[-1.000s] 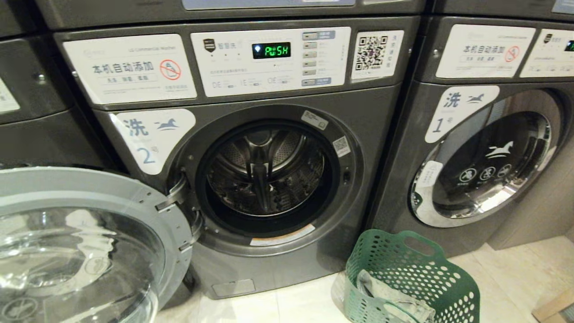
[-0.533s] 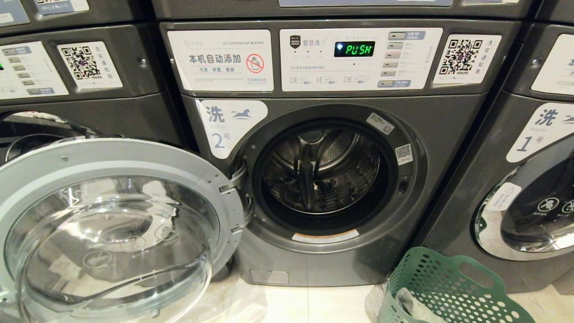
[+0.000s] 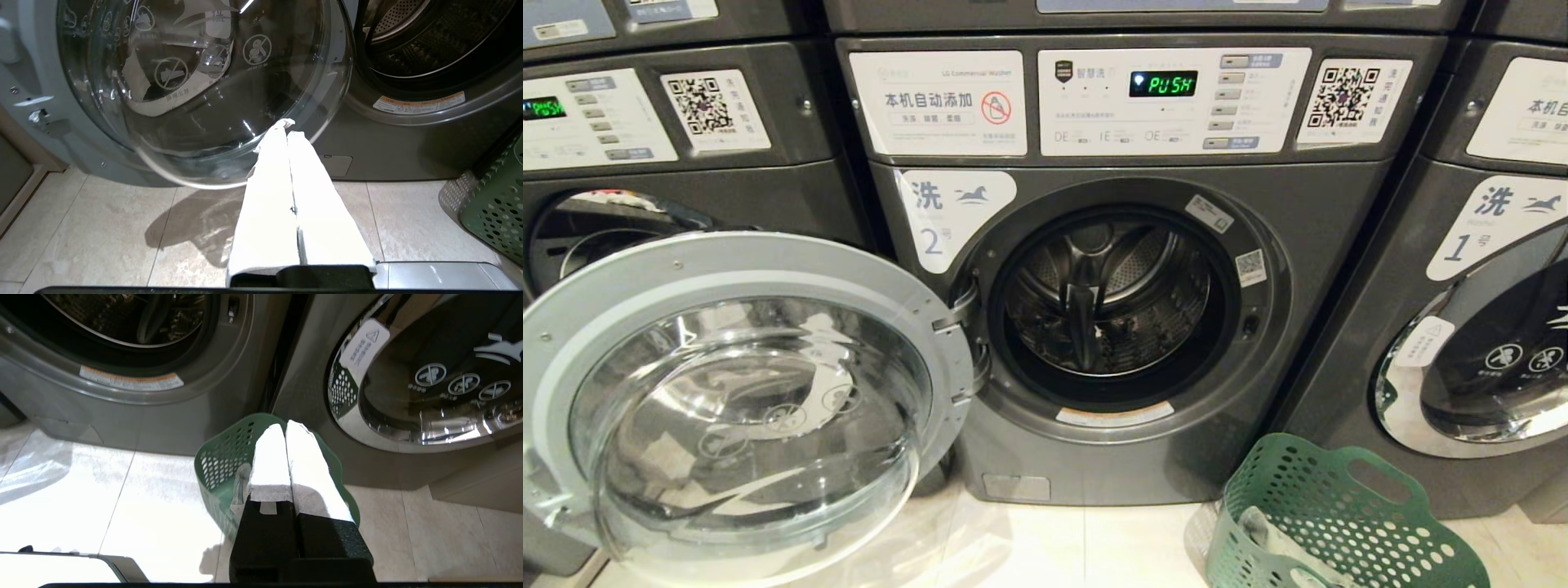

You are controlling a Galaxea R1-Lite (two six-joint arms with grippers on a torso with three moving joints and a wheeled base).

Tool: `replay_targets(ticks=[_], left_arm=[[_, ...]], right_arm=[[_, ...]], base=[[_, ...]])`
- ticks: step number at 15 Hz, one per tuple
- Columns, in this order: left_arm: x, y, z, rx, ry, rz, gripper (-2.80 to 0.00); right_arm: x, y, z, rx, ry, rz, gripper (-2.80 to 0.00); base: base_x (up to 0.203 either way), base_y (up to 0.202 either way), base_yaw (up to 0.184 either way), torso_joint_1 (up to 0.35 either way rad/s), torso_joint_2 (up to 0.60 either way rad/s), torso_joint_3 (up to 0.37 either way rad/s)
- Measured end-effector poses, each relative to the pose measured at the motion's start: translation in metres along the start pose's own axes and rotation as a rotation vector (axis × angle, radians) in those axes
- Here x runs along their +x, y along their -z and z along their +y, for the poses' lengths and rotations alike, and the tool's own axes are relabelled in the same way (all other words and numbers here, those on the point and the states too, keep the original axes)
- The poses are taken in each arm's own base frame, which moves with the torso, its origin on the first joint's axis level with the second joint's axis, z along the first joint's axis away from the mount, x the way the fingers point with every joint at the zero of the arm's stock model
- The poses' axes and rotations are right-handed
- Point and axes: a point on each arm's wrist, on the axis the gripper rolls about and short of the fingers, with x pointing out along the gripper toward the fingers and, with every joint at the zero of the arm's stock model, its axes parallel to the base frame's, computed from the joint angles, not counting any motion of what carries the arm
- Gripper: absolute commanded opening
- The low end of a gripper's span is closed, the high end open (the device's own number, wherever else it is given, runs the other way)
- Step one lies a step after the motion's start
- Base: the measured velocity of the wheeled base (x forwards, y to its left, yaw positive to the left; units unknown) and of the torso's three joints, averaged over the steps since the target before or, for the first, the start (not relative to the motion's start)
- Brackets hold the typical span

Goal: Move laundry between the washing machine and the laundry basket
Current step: Close the washing machine door with the left hand

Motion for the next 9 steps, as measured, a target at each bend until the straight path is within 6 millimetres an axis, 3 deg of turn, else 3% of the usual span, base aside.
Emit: replay_targets(ticks=[7,9], left_arm=[[0.0000,0.0000,0.0000,0.000,0.000,0.000,-2.80],[0.0000,0.0000,0.0000,0.001,0.000,0.000,-2.80]], right_arm=[[-0.0001,-0.0005,-0.0002,0.000,0.002,-0.001,-2.80],[-0.0002,-0.0010,-0.0002,-0.001,0.001,-0.003,-2.80]], base=[[-0.191,0.000,0.002,0.000,0.00,0.003],[-0.059,0.000,-0.001,-0.003,0.00,0.004]])
